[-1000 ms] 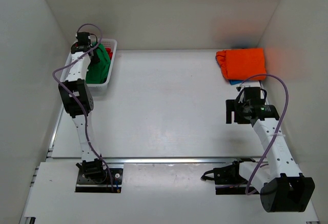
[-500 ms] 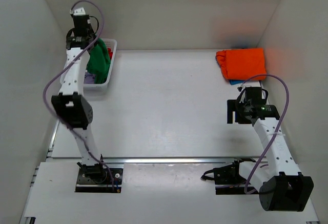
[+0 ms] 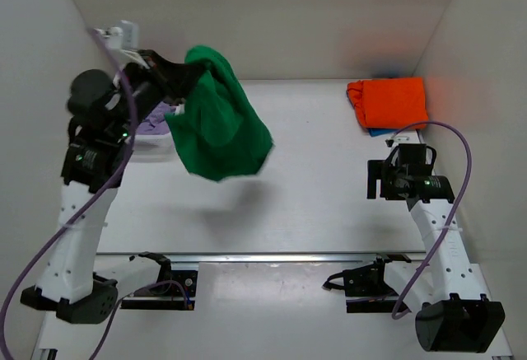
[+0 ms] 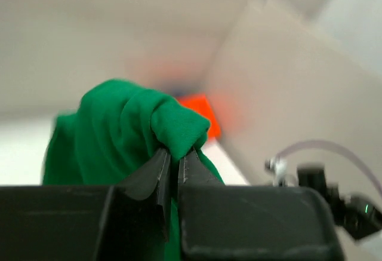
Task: Fold and stack the t-shirts
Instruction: Move the tshirt to the center of the board, then flatten out the tshirt
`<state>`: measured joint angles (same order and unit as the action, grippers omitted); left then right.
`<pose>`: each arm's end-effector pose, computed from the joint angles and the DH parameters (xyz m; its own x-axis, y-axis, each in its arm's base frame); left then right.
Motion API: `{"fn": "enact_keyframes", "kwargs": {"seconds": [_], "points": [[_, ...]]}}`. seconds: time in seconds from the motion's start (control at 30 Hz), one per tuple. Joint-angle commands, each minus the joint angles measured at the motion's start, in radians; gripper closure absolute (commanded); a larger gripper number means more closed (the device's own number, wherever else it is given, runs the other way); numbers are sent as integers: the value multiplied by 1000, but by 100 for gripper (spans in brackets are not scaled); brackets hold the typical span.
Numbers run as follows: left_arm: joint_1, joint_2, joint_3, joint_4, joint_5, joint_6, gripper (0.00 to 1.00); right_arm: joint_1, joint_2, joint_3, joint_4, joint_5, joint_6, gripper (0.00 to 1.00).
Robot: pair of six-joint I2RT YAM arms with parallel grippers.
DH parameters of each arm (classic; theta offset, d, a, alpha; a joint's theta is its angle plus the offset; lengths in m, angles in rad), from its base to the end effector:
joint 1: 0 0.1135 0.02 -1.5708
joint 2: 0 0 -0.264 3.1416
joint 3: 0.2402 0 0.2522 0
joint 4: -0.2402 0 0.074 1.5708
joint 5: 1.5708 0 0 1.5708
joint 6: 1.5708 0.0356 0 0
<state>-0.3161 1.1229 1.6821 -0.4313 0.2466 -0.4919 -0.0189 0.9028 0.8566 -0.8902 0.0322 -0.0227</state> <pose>0.1771 -0.0671 0.5461 -0.1442 -0.4347 -0.8889 0.5258 0.7274 -0.4410 0.1688 -0.0043 0.2811 -0.8059 -0.0074 -0.5920 0.0197 0.9990 -0.0394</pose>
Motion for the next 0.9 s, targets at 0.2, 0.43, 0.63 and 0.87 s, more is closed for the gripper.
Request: {"fn": "enact_keyframes", "kwargs": {"seconds": [0.2,0.43,0.63,0.87], "points": [[63,86,-677,-48,191,-11,85,71,-44,-33,75,-227,79,25],[55,-66,-963,5,91,-13,48,599,50,-189,397,-266,449,30],[98,-103,-1095,34,106,-16,68,960,272,-150,648,-203,564,30],[104,-121,-1110,43,86,-30,60,1145,597,39,657,-86,491,29]]}}
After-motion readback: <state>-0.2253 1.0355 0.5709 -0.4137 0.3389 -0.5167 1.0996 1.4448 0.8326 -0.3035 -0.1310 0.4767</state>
